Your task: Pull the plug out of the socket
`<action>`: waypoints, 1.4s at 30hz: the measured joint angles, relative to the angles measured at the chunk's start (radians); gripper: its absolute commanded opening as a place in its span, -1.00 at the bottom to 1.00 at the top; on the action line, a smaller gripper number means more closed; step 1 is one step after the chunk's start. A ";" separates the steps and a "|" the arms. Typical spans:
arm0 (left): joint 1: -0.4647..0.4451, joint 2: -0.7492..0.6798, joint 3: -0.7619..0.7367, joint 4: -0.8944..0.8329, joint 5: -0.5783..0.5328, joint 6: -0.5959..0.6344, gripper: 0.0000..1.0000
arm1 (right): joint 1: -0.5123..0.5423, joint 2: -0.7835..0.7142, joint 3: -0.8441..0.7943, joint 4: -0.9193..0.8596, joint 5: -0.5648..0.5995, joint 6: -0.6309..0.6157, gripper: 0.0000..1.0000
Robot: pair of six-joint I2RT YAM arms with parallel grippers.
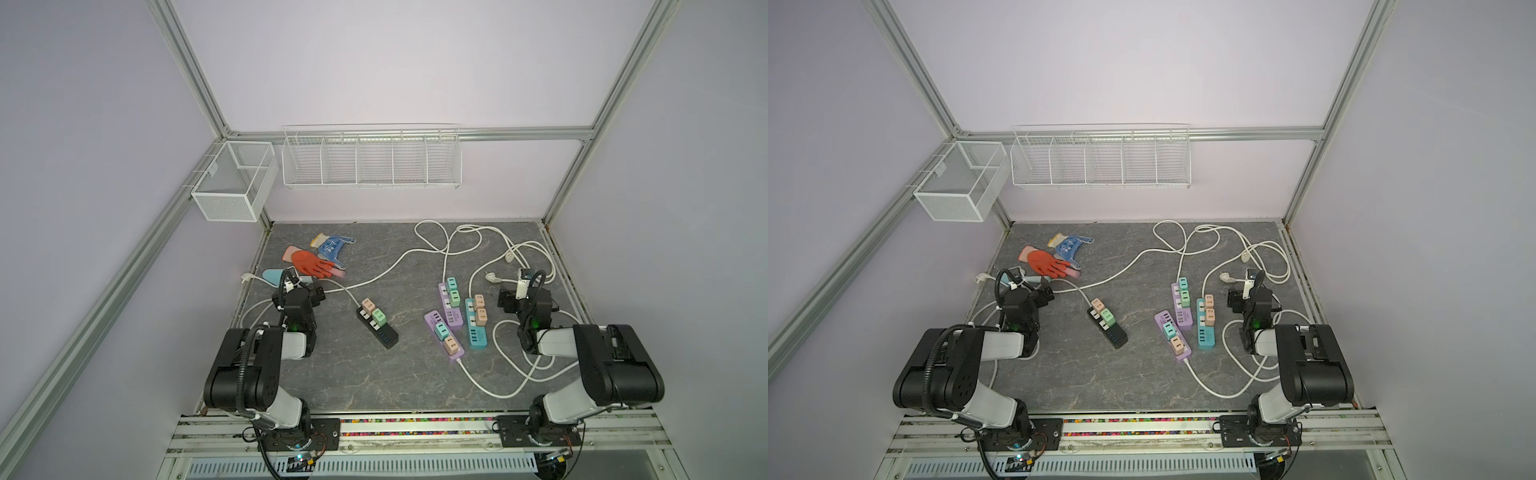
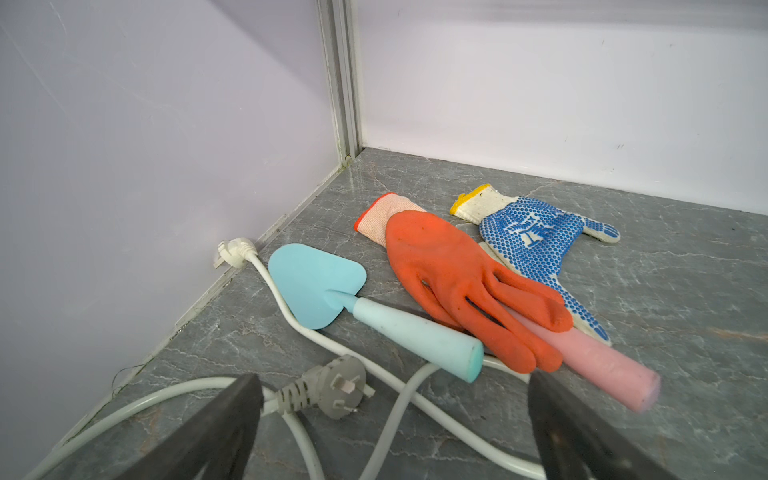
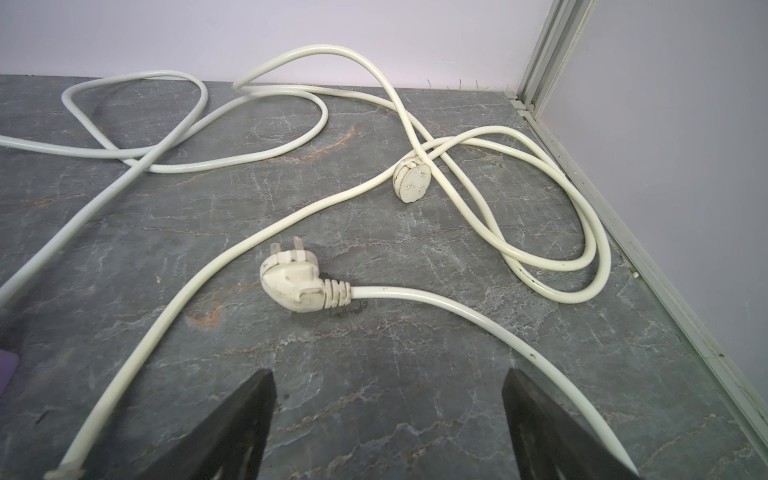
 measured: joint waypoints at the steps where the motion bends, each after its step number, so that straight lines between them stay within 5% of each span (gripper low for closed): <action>1: 0.000 0.000 0.000 0.000 0.000 0.000 1.00 | 0.000 0.000 0.000 0.000 0.000 0.000 0.77; 26: 0.000 -0.047 -0.001 -0.029 0.018 0.002 1.00 | 0.002 -0.058 0.000 -0.029 -0.014 -0.004 0.77; 34: 0.000 -0.261 -0.008 -0.166 0.019 -0.009 1.00 | 0.008 -0.208 0.015 -0.177 0.006 0.018 0.77; 42: -0.002 -0.597 0.009 -0.481 0.003 -0.113 1.00 | 0.001 -0.354 0.101 -0.429 0.024 0.120 0.77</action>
